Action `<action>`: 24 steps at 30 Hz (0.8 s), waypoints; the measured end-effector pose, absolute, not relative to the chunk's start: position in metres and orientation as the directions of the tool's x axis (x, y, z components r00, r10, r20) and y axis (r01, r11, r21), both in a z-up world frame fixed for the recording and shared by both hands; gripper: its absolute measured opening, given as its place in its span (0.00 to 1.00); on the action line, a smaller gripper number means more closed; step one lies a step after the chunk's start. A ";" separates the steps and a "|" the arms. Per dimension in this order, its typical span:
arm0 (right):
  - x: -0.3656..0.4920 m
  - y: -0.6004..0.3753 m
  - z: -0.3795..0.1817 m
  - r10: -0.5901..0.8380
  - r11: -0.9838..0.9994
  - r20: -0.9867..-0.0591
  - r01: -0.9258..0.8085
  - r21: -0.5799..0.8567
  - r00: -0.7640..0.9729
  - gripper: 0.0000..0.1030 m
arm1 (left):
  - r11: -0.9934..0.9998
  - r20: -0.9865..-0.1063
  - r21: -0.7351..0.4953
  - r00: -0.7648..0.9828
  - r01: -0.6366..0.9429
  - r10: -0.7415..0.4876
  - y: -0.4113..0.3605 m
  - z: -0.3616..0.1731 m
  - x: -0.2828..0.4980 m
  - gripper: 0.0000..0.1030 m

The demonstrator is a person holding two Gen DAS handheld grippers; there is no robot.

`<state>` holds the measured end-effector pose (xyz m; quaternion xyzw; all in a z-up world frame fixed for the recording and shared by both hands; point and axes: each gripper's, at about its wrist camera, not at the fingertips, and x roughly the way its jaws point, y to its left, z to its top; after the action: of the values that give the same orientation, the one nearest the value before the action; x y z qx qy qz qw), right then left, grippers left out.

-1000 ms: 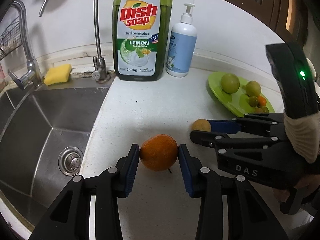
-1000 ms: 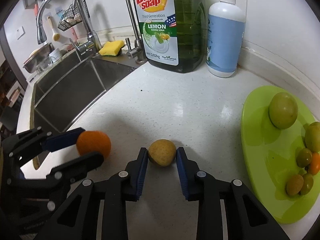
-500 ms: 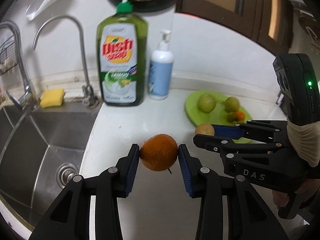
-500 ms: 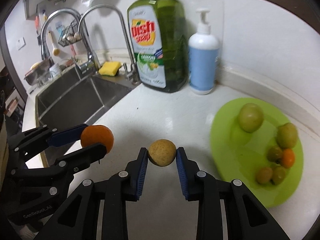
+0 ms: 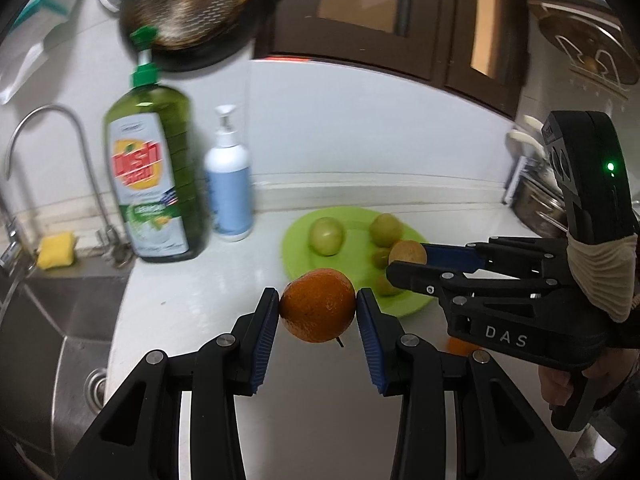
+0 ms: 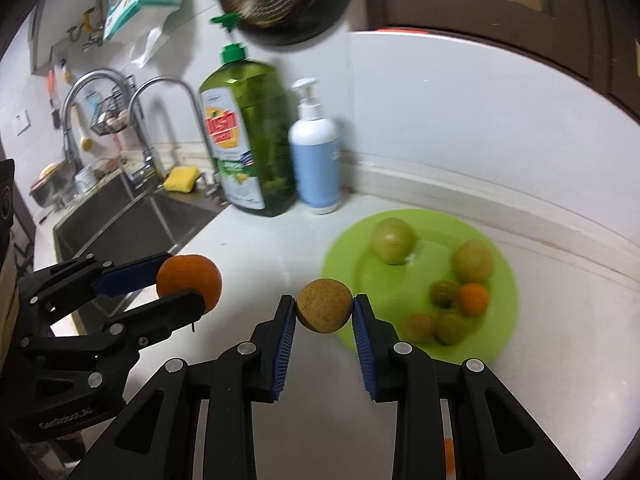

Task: Organize fruits
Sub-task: 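Carry both fruits onto the green plate and open both grippers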

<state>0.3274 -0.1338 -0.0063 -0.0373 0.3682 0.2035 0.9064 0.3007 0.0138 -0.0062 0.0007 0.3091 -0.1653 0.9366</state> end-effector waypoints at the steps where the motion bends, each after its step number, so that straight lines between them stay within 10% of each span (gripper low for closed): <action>1: 0.329 -0.138 -0.005 0.334 0.918 -0.681 -0.388 0.079 0.651 0.30 | 0.942 -0.578 -0.099 0.752 0.320 -0.317 0.009 -0.005 0.302 0.38; 24: 0.399 -0.179 -0.034 0.296 0.930 -0.748 -0.359 0.083 0.594 0.30 | 0.911 -0.684 -0.090 0.640 0.403 -0.350 -0.041 -0.034 0.404 0.38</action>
<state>0.3987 -0.1786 -0.0339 -0.0384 0.4115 0.1836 0.8919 0.4039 -0.0412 -0.0345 0.0353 0.3699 -0.2081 0.9048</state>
